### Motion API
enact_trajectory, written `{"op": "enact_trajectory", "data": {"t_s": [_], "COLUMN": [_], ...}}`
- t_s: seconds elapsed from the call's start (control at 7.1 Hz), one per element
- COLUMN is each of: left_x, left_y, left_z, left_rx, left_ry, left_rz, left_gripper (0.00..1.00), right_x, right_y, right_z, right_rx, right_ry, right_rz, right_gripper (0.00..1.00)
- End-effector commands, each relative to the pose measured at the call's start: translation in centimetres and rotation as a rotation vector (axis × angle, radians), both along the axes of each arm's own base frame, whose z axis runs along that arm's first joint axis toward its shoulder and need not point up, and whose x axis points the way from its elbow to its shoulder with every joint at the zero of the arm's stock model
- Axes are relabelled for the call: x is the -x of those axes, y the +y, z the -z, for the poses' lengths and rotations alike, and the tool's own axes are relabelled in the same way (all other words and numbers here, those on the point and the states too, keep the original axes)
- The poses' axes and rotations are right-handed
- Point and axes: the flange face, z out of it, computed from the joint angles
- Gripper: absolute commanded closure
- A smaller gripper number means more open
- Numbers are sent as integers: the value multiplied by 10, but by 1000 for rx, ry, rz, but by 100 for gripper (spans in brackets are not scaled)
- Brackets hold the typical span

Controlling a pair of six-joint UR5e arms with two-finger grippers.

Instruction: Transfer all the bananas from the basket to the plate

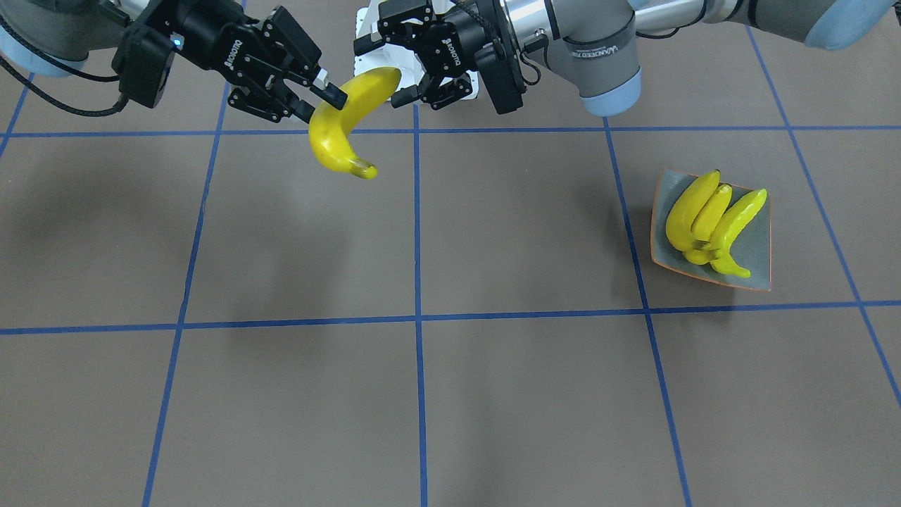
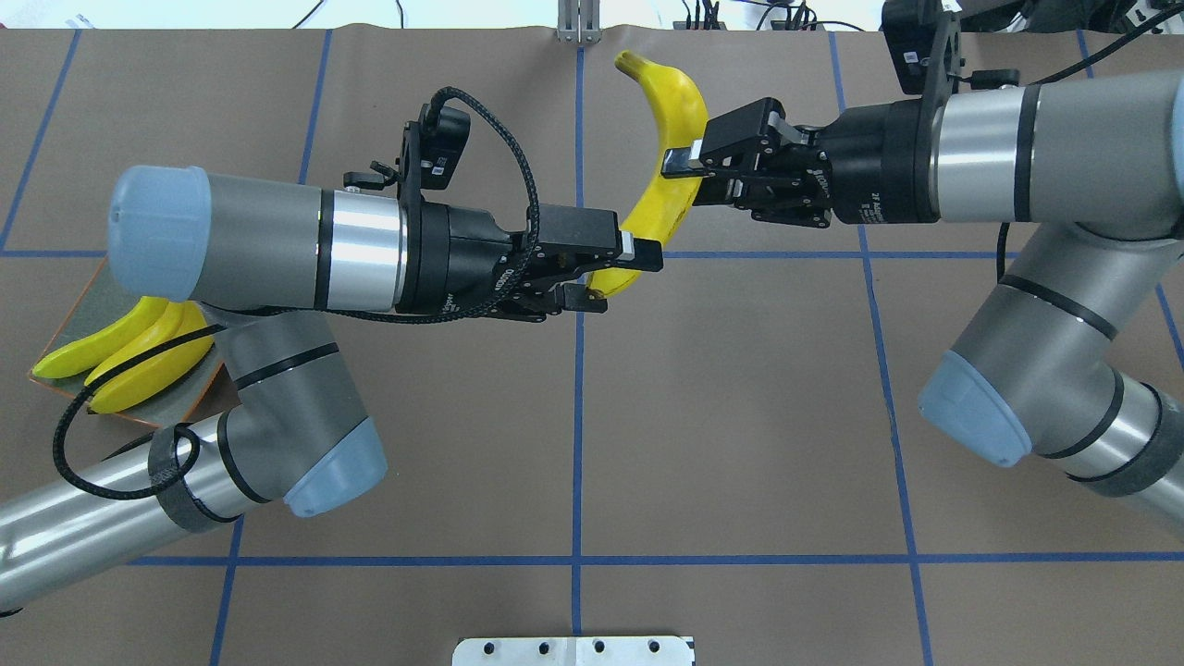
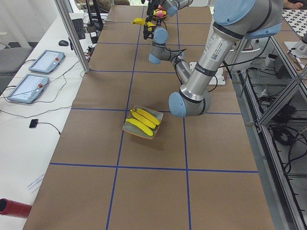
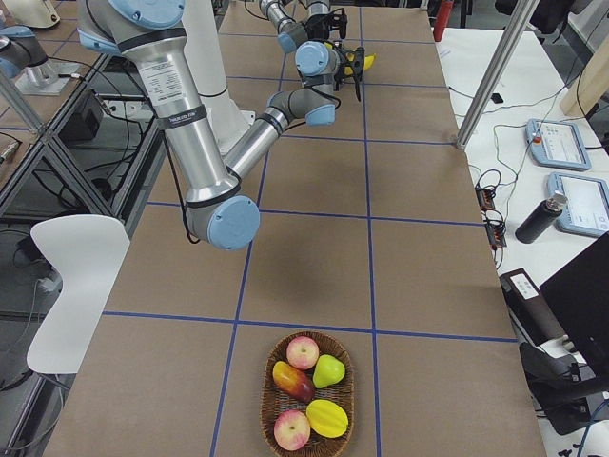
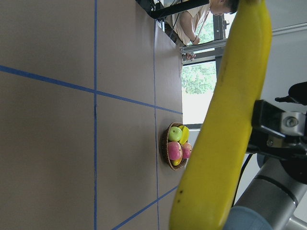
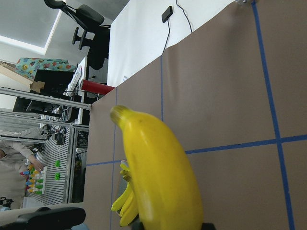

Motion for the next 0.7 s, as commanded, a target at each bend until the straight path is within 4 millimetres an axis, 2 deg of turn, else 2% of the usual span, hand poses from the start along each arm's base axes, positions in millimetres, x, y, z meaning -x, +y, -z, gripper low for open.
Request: {"op": "enact_trajectory", "data": {"t_s": [0.0,0.14,0.42,0.56], "left_x": [1,0,1,1], "left_y": [1,1,1,2], "left_z": [-2,-2,-4,-5], "left_rx": [-8,-13,-54,-89], "left_ry": [4,4,-1,3], "left_rz": [1,2,21,29], "left_gripper": [2,19,90,100], "right_x": [7,6,7,10], "right_y": [9,11,12,12], "right_z": [4,4,5,3], "right_rx": [-15,-34,-38,-36], "right_ry": [-16,-34,-36,-33], "right_rz": [6,7,10,12], "right_gripper": [100,100,100,100]}}
